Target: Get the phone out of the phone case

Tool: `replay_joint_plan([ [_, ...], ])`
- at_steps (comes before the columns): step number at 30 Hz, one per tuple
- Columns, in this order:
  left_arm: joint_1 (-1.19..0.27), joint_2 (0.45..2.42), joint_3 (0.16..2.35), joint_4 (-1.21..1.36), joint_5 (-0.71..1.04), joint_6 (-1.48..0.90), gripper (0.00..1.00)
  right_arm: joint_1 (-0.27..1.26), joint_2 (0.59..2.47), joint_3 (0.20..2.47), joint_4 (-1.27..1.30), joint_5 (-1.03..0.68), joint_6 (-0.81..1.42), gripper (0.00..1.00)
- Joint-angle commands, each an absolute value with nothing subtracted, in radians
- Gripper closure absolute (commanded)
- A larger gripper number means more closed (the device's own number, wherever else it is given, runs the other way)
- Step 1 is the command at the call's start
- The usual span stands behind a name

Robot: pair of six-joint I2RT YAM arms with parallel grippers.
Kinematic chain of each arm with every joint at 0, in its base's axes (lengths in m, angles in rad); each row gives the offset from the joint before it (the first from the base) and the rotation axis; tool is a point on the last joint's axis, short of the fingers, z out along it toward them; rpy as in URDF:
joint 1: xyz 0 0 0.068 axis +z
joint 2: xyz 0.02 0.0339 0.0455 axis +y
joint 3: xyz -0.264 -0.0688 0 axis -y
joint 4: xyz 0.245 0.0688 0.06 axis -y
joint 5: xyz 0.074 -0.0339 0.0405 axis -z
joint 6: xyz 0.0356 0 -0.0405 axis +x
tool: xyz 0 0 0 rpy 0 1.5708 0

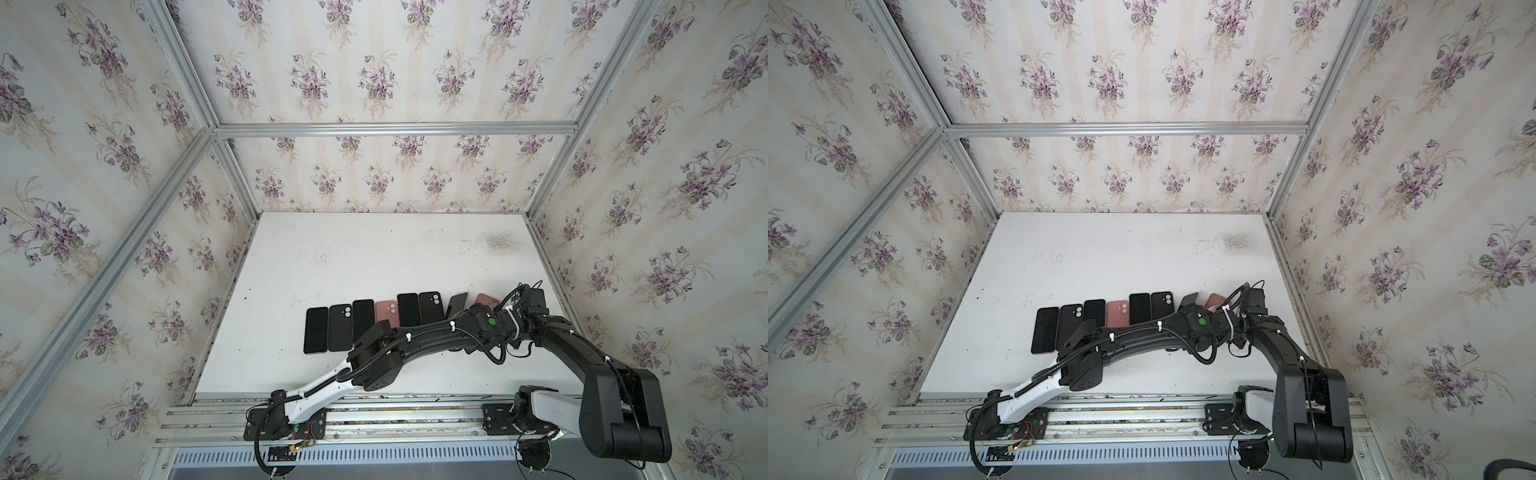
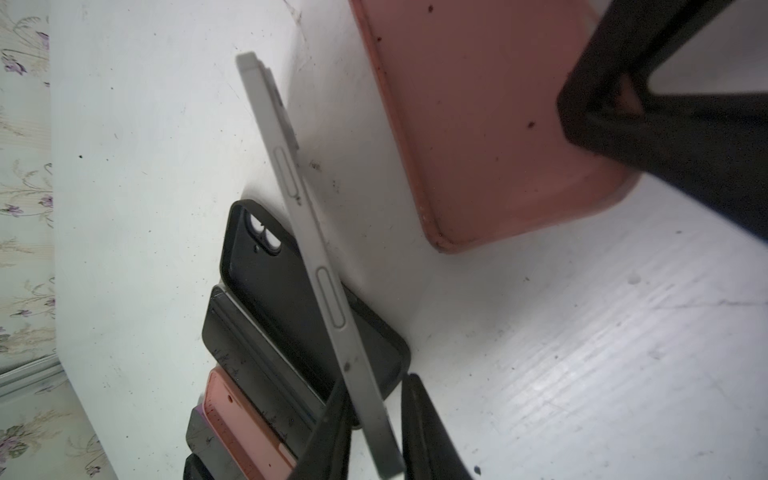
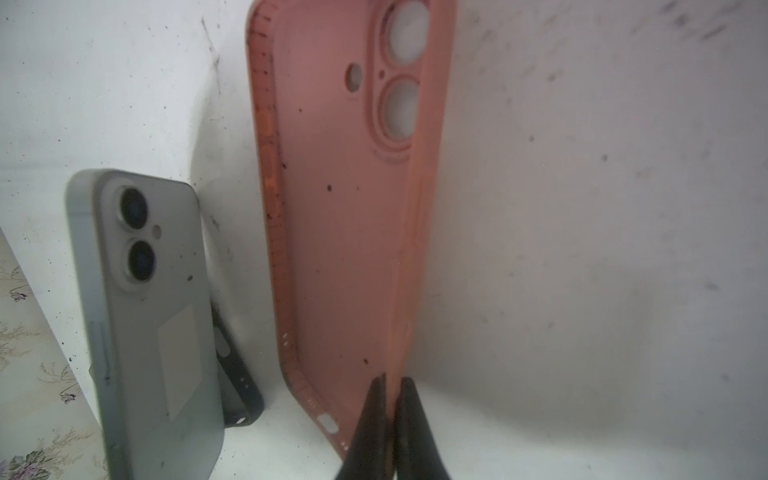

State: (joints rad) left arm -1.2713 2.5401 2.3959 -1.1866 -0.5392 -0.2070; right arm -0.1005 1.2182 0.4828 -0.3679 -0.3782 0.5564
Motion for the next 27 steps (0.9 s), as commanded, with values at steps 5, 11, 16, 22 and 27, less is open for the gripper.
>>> replay_joint_plan([
  [5, -1.247, 2.503, 2.414, -0.84, -0.318, -0.208, 0.63, -0.095, 1.306, 0.538, -0.278, -0.394, 0.514, 1.0],
  [11, -1.218, 2.436, 2.402, -0.8, -0.259, -0.236, 0.4, -0.097, 1.401, 0.617, -0.286, -0.392, 0.481, 1.0],
  [16, -1.128, 2.231, 2.184, -0.789, -0.231, -0.38, 0.29, -0.097, 1.452, 0.675, -0.329, -0.358, 0.416, 1.0],
  [22, -1.013, 1.917, 1.76, -0.682, -0.148, -0.503, 0.24, -0.097, 1.447, 0.748, -0.455, -0.285, 0.318, 1.0],
  [27, -0.948, 1.844, 1.567, -0.667, -0.045, -0.598, 0.27, -0.097, 1.41, 0.809, -0.584, -0.257, 0.247, 1.0],
])
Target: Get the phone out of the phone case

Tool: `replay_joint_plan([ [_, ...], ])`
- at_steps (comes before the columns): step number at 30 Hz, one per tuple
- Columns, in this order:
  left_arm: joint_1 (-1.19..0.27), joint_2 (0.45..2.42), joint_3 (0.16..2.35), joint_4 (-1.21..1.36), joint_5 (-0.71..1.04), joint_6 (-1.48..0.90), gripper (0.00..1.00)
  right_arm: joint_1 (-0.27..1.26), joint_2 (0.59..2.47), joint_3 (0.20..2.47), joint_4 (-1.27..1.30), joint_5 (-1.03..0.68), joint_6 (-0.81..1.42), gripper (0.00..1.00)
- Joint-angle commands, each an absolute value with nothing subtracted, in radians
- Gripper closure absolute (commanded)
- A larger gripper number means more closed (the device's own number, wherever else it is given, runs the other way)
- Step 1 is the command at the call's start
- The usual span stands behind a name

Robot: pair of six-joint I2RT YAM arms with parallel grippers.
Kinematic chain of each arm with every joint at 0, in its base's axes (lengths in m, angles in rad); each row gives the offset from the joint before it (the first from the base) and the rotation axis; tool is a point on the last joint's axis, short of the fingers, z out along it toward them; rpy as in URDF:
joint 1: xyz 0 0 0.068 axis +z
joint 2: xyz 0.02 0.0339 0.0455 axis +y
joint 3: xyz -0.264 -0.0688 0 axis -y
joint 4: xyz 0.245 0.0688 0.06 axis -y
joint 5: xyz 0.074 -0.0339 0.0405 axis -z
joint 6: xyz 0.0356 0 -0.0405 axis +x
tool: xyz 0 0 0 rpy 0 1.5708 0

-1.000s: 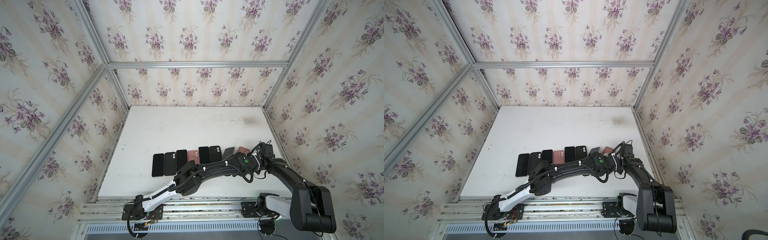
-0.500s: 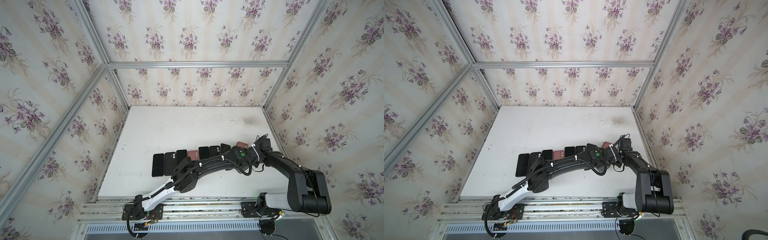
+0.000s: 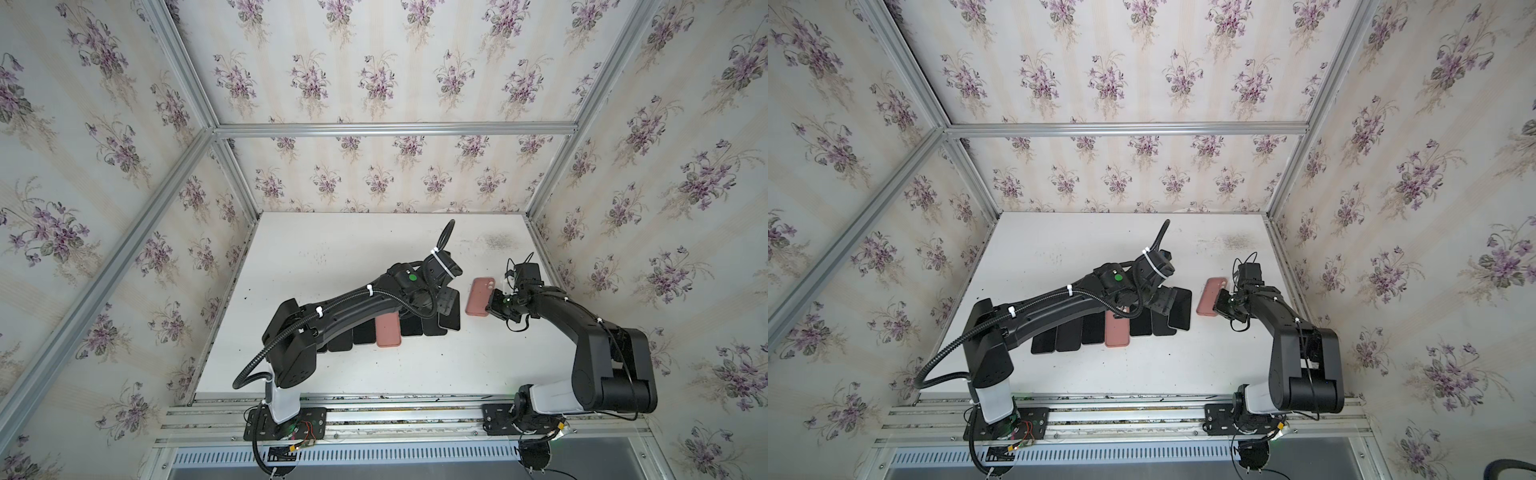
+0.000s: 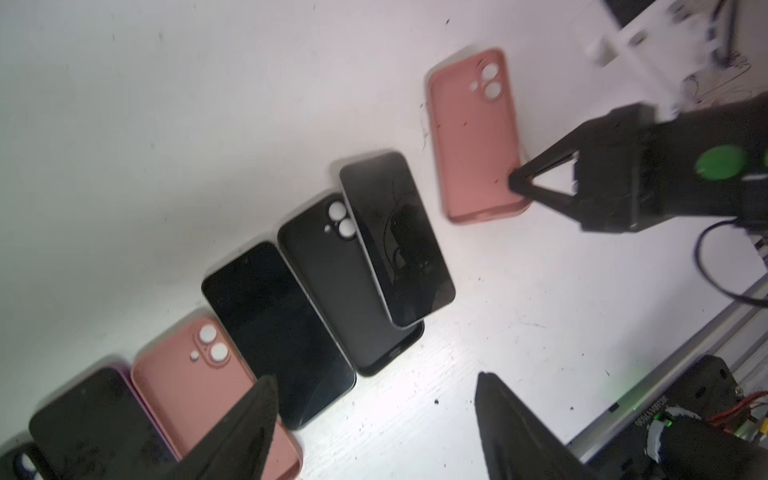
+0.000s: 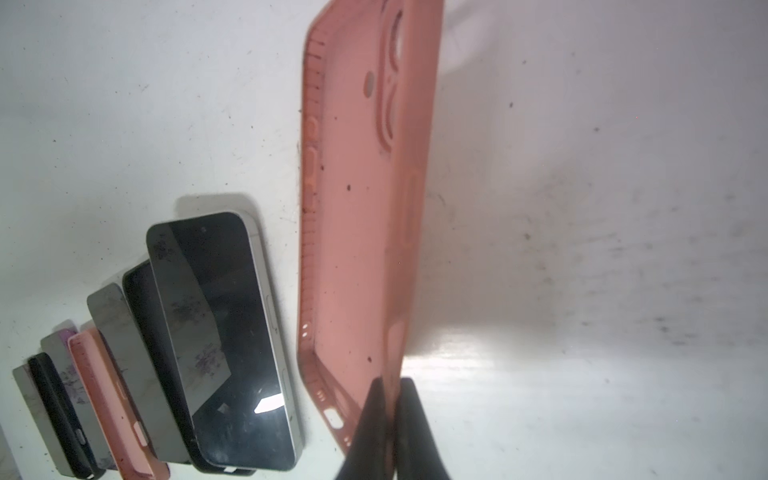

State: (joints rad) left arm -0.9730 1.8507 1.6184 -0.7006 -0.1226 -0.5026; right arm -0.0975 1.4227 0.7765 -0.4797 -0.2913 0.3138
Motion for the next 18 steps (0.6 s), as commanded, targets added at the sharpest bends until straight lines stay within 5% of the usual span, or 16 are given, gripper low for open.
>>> replay_joint_plan([
  [1, -0.939, 1.849, 1.541, -0.659, -0.024, -0.619, 0.32, -0.094, 1.411, 0.825, -0.618, -0.261, 0.224, 1.0],
  [4, -0.922, 1.887, 1.52, -0.628, 0.038, -0.659, 0.52, -0.087, 1.423, 0.865, -0.715, -0.251, 0.147, 1.0],
  [7, -0.92, 1.953, 1.557, -0.624, 0.055, -0.668, 0.61, -0.078, 1.43, 0.874, -0.738, -0.253, 0.134, 1.0],
  [14, -0.914, 2.094, 1.664, -0.641, 0.082, -0.674, 0.78, 0.0, 1.548, 0.985, -0.817, -0.201, 0.077, 1.0],
  [18, -0.913, 2.149, 1.713, -0.675, 0.076, -0.665, 0.78, 0.002, 1.555, 0.992, -0.823, -0.171, 0.078, 1.0],
])
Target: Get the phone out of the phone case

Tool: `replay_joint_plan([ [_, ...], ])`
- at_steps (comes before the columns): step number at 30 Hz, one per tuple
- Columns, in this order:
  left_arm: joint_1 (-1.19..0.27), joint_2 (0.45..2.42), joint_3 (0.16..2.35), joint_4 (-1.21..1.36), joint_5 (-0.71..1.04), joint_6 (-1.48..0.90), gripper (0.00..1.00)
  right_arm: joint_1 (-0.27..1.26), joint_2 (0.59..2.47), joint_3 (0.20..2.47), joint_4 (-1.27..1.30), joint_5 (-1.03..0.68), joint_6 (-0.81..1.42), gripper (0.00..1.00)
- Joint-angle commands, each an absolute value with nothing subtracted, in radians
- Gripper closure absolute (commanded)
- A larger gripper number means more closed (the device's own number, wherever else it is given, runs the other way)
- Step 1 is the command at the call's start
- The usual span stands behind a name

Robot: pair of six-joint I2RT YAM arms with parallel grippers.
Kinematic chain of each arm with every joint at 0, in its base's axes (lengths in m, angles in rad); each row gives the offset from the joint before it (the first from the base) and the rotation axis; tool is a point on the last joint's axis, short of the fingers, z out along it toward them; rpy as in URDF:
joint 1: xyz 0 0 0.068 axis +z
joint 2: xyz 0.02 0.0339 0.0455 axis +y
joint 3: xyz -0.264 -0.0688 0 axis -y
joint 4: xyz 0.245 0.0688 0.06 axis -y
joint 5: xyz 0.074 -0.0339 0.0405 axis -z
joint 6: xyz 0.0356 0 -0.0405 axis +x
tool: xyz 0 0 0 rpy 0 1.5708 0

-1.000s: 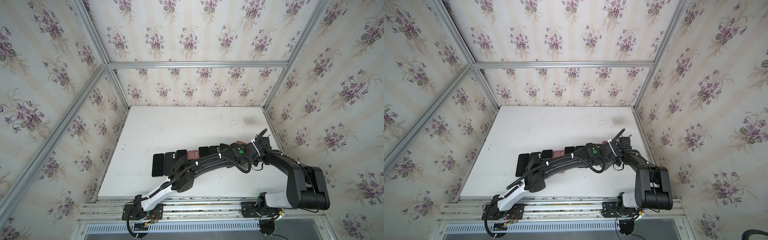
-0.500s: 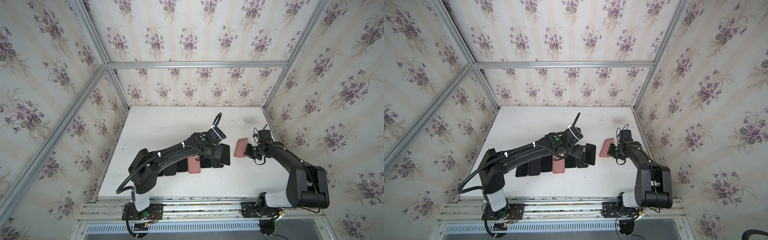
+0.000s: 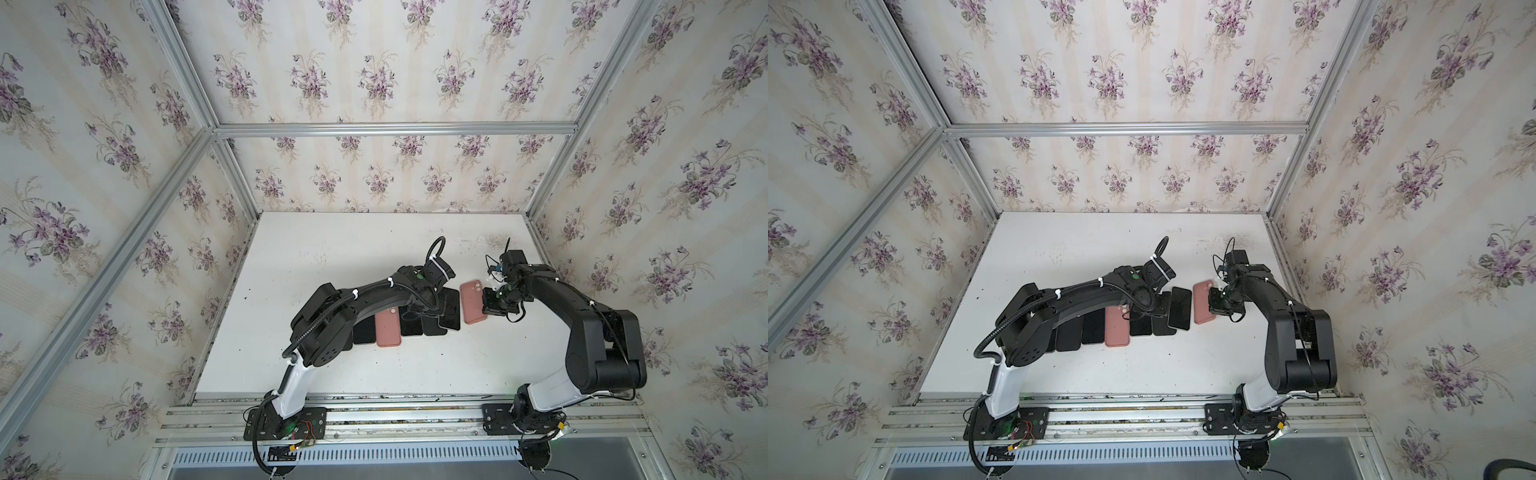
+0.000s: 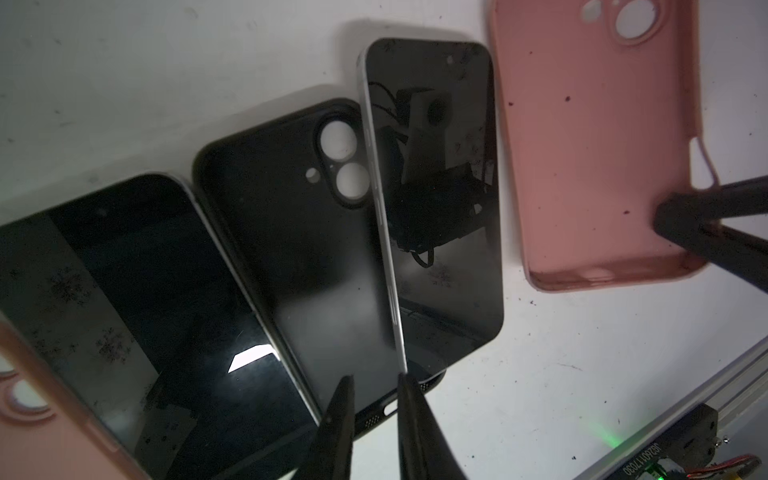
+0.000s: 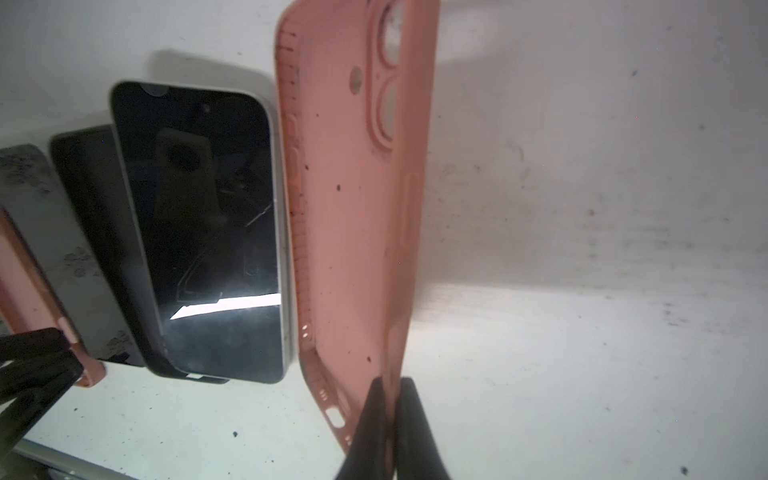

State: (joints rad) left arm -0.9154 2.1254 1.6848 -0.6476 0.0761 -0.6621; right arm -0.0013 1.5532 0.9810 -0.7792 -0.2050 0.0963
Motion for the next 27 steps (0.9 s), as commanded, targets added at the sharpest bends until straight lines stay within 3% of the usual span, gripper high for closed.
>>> replay_joint_plan([
  [1, -0.914, 2.162, 1.729, -0.683, 0.076, -0.662, 0.79, 0.001, 1.552, 0.988, -0.817, -0.173, 0.08, 1.0],
  [14, -0.919, 2.278, 1.842, -0.758, 0.077, -0.651, 0.85, 0.003, 1.536, 0.974, -0.796, -0.199, 0.092, 1.0],
  [24, -0.944, 2.301, 1.881, -0.76, 0.109, -0.63, 0.84, 0.003, 1.552, 0.983, -0.807, -0.203, 0.069, 1.0],
  [27, -0.949, 2.305, 1.882, -0.759, 0.117, -0.627, 0.8, 0.003, 1.557, 0.992, -0.813, -0.199, 0.063, 1.0],
])
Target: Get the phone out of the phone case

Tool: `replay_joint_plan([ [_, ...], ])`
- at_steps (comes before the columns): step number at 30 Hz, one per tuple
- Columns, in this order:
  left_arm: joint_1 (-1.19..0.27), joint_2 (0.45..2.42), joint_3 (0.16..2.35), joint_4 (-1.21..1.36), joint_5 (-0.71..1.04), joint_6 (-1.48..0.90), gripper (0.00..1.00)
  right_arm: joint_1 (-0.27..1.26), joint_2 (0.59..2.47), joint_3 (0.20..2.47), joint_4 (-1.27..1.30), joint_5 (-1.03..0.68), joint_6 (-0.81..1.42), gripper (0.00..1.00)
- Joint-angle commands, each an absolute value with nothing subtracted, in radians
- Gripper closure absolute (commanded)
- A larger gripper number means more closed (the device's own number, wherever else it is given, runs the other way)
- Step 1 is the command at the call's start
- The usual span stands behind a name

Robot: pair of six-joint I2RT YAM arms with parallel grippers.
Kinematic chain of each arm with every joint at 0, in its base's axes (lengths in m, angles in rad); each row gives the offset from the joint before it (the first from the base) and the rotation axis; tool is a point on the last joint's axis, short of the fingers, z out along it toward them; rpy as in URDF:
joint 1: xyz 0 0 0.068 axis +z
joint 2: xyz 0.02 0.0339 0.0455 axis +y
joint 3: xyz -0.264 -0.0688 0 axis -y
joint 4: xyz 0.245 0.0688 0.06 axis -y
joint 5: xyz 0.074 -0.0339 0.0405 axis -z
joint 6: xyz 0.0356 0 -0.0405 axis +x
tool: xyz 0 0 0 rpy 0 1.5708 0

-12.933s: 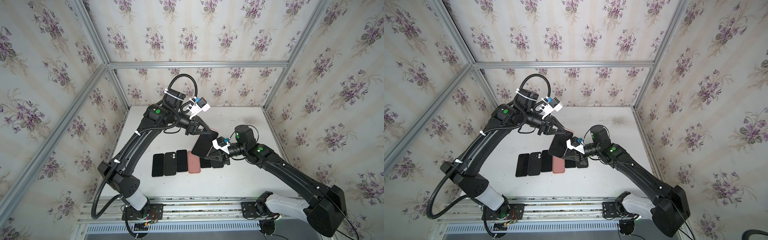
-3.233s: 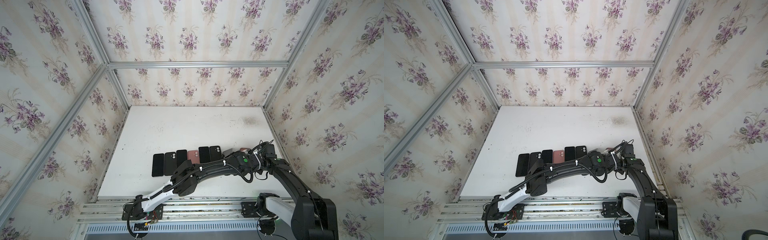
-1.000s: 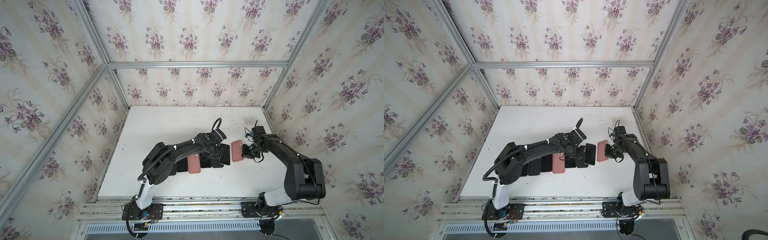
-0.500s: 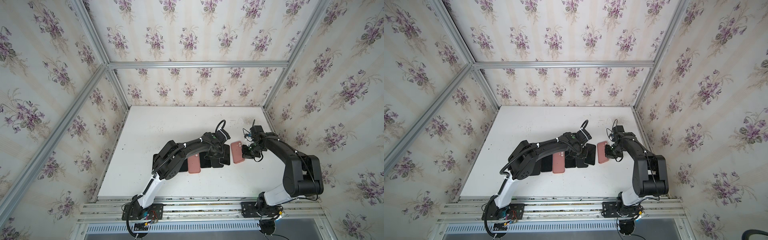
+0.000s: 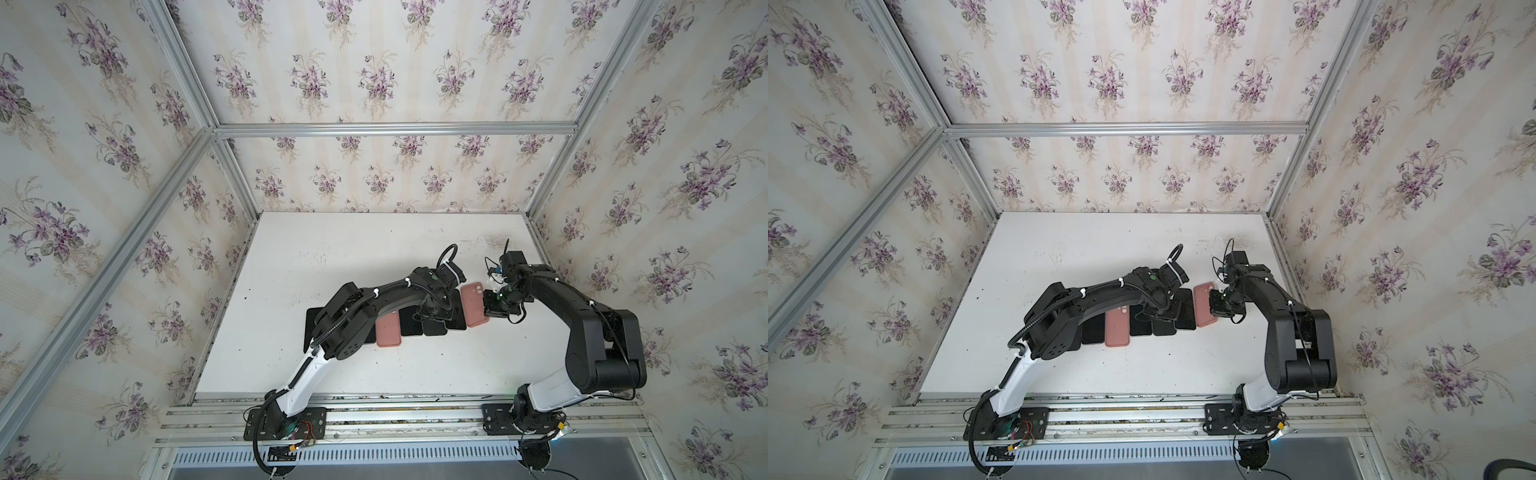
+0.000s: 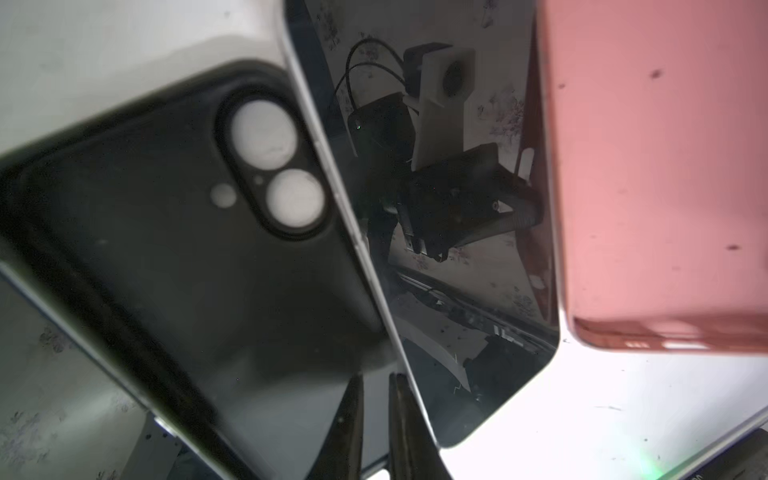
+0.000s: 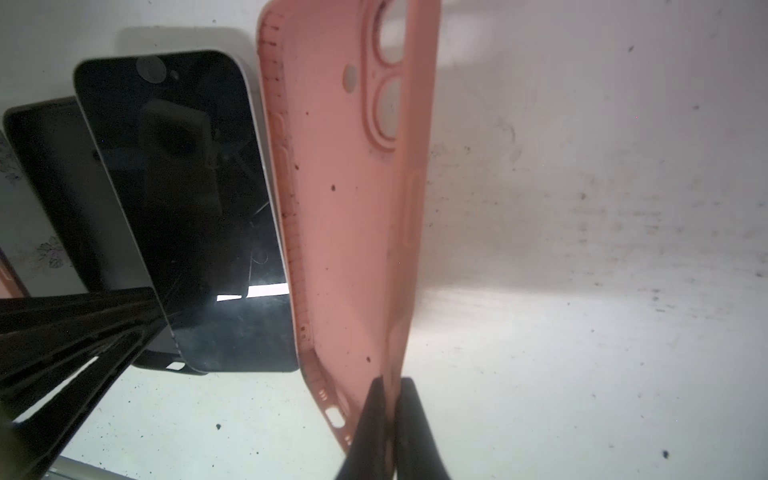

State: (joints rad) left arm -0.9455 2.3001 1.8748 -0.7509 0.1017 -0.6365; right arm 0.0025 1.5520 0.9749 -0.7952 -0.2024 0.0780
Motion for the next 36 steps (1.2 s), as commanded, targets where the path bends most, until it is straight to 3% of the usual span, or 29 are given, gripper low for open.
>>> replay_joint_plan([
  [1, -0.951, 2.304, 1.882, -0.759, 0.12, -0.625, 0.79, 0.003, 1.558, 0.996, -0.818, -0.19, 0.063, 1.0],
  [17, -0.945, 2.256, 1.887, -0.771, 0.099, -0.618, 0.57, 0.002, 1.586, 1.034, -0.855, -0.166, 0.027, 0.9],
  [22, -0.928, 2.168, 1.896, -0.768, 0.087, -0.617, 0.46, 0.003, 1.597, 1.042, -0.864, -0.172, 0.011, 0.86],
  [23, -0.925, 2.148, 1.902, -0.764, 0.087, -0.612, 0.39, 0.003, 1.602, 1.045, -0.867, -0.171, 0.011, 0.85],
  [28, -0.912, 2.051, 1.934, -0.759, 0.072, -0.591, 0.26, 0.003, 1.623, 1.051, -0.87, -0.181, 0.009, 0.75],
  [36, -0.86, 1.827, 1.845, -0.741, 0.005, -0.572, 0.01, 0.003, 1.615, 1.049, -0.865, -0.148, 0.007, 0.48],
])
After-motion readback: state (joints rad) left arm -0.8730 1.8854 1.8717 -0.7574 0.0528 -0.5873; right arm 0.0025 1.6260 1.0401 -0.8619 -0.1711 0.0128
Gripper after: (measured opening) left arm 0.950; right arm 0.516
